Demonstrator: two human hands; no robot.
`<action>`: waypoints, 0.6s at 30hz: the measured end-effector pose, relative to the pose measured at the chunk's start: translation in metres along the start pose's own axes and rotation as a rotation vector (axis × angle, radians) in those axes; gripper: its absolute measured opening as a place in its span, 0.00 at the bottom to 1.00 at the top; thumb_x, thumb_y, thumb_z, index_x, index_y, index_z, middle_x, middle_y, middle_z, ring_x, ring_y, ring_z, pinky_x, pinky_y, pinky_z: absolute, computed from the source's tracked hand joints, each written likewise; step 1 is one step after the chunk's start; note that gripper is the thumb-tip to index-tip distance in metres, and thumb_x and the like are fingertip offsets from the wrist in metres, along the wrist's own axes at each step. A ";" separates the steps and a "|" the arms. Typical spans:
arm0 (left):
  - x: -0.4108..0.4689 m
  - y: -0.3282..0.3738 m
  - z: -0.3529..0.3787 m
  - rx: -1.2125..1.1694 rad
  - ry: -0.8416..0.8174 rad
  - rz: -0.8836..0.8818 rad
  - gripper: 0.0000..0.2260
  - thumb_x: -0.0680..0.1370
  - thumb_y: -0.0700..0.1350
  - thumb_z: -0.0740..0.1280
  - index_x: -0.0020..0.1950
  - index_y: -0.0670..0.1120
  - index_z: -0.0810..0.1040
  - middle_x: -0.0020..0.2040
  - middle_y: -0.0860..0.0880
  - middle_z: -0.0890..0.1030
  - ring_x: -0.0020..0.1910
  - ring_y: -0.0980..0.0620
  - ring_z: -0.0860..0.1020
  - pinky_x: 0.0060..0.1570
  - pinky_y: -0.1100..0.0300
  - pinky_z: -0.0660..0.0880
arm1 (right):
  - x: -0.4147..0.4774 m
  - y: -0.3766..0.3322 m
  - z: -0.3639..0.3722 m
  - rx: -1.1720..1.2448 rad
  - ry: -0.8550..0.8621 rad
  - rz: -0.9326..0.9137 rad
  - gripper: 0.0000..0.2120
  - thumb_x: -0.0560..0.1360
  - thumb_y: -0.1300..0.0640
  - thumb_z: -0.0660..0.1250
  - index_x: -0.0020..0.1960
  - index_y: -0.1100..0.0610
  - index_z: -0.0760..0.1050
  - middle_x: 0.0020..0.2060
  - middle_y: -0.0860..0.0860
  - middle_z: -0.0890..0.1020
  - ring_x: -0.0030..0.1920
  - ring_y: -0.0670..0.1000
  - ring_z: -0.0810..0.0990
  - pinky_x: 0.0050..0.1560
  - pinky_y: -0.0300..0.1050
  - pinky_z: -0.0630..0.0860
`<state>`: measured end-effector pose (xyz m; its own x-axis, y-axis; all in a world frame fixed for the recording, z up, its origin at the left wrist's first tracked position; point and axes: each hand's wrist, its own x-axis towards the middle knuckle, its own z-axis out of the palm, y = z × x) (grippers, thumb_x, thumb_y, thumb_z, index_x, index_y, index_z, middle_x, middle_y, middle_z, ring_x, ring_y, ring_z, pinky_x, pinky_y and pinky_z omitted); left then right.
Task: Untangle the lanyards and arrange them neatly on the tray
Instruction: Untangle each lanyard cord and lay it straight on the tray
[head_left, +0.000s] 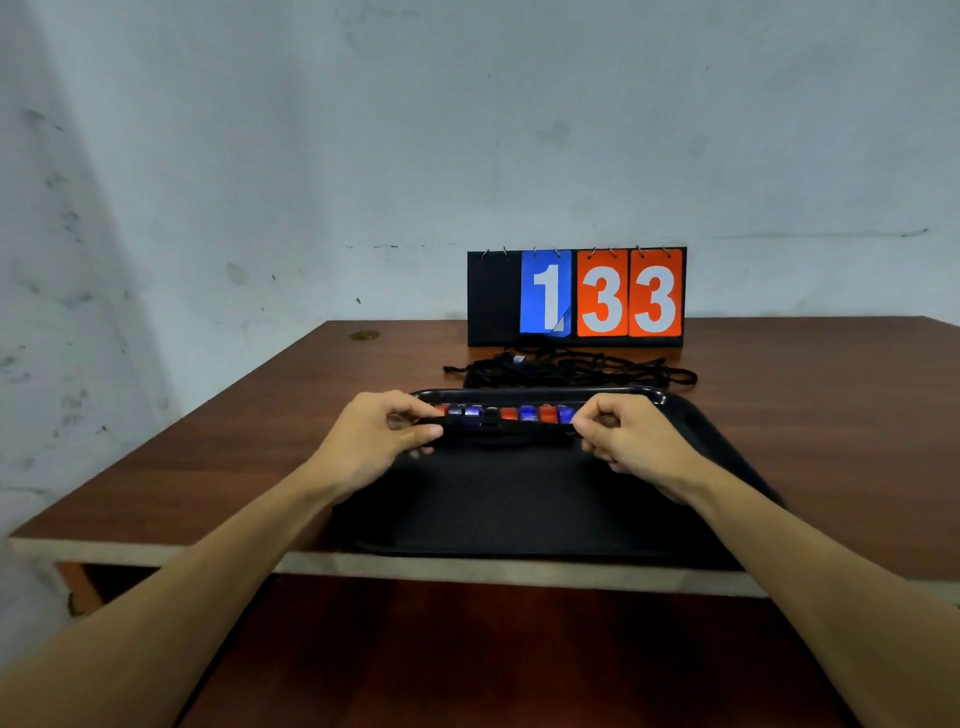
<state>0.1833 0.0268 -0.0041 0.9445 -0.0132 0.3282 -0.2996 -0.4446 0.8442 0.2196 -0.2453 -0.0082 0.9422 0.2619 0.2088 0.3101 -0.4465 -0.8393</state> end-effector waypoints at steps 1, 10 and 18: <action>-0.001 -0.002 0.001 0.010 0.020 0.002 0.09 0.72 0.34 0.71 0.43 0.49 0.81 0.39 0.45 0.83 0.34 0.55 0.81 0.41 0.61 0.80 | 0.000 0.000 0.000 -0.015 0.007 -0.005 0.06 0.78 0.59 0.65 0.45 0.60 0.78 0.34 0.52 0.81 0.32 0.47 0.74 0.32 0.39 0.72; 0.001 -0.005 -0.013 0.476 -0.075 0.042 0.08 0.71 0.40 0.73 0.48 0.49 0.84 0.43 0.55 0.82 0.43 0.60 0.79 0.49 0.66 0.72 | 0.001 0.001 -0.002 -0.086 -0.030 -0.017 0.05 0.71 0.64 0.71 0.40 0.56 0.81 0.34 0.51 0.83 0.32 0.44 0.79 0.33 0.33 0.71; -0.008 -0.016 -0.014 0.357 0.009 0.008 0.08 0.69 0.40 0.76 0.42 0.52 0.83 0.37 0.54 0.82 0.37 0.61 0.79 0.42 0.68 0.70 | 0.000 0.004 0.000 -0.280 0.010 -0.111 0.05 0.70 0.60 0.73 0.42 0.51 0.83 0.42 0.45 0.83 0.46 0.41 0.79 0.41 0.28 0.70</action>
<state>0.1788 0.0464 -0.0138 0.9407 -0.0107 0.3391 -0.2392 -0.7296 0.6407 0.2213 -0.2476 -0.0116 0.9014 0.3144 0.2979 0.4329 -0.6343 -0.6405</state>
